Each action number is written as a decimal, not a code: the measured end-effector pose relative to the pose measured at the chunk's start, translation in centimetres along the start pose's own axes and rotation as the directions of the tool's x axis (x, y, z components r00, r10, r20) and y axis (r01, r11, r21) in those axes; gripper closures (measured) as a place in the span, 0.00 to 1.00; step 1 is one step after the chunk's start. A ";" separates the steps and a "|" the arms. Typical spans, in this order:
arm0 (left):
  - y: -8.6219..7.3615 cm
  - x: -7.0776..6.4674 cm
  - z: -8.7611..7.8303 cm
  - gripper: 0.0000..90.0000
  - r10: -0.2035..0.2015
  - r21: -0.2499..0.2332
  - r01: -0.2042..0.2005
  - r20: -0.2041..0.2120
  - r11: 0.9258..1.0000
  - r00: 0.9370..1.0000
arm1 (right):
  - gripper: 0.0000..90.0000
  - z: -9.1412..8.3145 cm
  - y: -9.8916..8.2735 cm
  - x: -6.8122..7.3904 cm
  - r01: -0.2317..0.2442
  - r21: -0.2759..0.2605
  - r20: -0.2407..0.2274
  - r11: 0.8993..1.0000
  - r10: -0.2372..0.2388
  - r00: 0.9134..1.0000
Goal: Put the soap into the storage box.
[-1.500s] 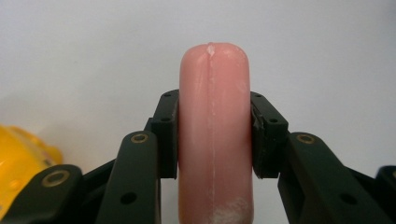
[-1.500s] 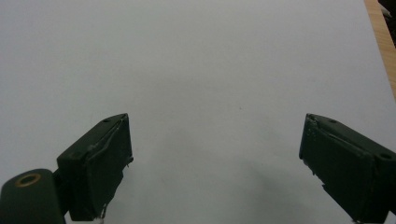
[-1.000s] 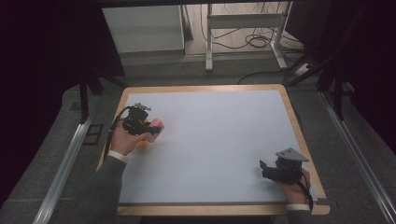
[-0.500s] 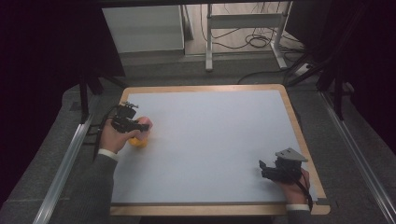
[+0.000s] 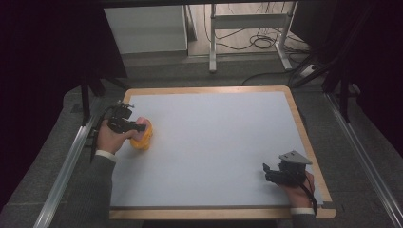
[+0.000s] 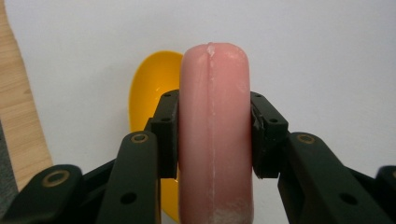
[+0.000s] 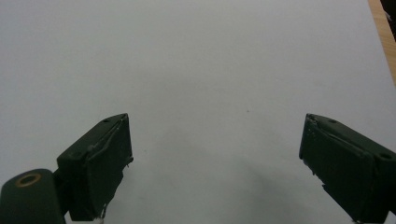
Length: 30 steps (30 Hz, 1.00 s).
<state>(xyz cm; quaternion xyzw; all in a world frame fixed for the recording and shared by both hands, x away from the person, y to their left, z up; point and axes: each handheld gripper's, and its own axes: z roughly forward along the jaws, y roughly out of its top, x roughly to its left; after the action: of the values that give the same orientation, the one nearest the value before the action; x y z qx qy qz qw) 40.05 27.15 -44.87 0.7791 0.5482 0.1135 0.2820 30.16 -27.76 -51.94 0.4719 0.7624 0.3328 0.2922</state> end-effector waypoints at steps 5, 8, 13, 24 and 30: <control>-0.2 0.4 0.7 0.67 -0.011 0.020 0.012 -0.019 1.000 1.000 | 0.10 0.0 0.0 0.0 0.005 -0.001 -0.002 1.000 -0.005 1.000; -0.3 0.5 1.3 0.67 -0.017 0.033 0.018 -0.016 0.999 1.000 | 0.10 0.1 0.0 0.0 0.007 0.003 -0.003 1.000 -0.007 1.000; -0.4 0.5 1.8 0.67 -0.017 0.047 0.017 -0.015 0.999 1.000 | 0.10 0.1 0.0 0.1 0.009 0.005 -0.004 1.000 -0.009 1.000; -0.6 0.0 0.5 0.32 0.019 -0.039 -0.020 -0.027 0.999 0.999 | 0.10 0.3 -0.1 0.1 0.012 0.009 -0.006 1.000 -0.011 1.000; -1.4 -1.1 -1.2 0.26 0.064 -0.112 -0.062 0.012 0.992 0.998 | 0.10 0.2 0.1 0.3 0.016 0.006 -0.012 1.000 -0.016 1.000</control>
<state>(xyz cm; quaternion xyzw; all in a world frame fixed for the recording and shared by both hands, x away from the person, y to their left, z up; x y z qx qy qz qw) 37.91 26.88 -44.55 0.7798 0.5139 0.1467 0.3259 30.29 -27.42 -52.03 0.4646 0.7690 0.3308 0.2887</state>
